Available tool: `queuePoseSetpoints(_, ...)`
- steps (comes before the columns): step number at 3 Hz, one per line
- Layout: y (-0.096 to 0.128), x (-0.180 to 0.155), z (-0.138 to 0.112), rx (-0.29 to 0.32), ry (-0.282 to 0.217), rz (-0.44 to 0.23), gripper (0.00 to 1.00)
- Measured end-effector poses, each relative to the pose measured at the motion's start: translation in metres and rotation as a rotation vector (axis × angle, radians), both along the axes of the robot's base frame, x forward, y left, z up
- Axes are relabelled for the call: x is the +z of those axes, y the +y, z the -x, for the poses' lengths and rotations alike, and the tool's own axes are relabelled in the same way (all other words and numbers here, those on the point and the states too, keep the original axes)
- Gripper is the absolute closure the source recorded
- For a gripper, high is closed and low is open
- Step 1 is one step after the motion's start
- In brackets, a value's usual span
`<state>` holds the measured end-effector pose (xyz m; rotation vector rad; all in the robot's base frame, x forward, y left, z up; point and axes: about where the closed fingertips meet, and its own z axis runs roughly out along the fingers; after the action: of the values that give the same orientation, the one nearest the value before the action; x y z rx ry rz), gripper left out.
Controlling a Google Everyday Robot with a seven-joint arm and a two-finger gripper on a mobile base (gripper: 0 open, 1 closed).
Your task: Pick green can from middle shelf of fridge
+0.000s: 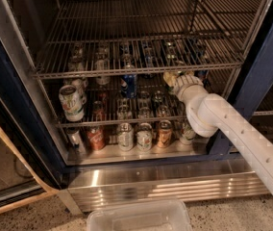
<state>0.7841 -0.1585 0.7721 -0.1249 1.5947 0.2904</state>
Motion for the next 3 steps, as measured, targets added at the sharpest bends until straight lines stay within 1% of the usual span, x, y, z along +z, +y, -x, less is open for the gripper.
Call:
queuePoseSetpoints(1,0.007,0.017,0.030,0.027,0.005,-0.011,1.00)
queuePoseSetpoints(2,0.020,0.035,0.069,0.053,0.005,-0.003,1.00)
queuePoseSetpoints(3,0.020,0.035,0.069,0.053,0.005,-0.003,1.00)
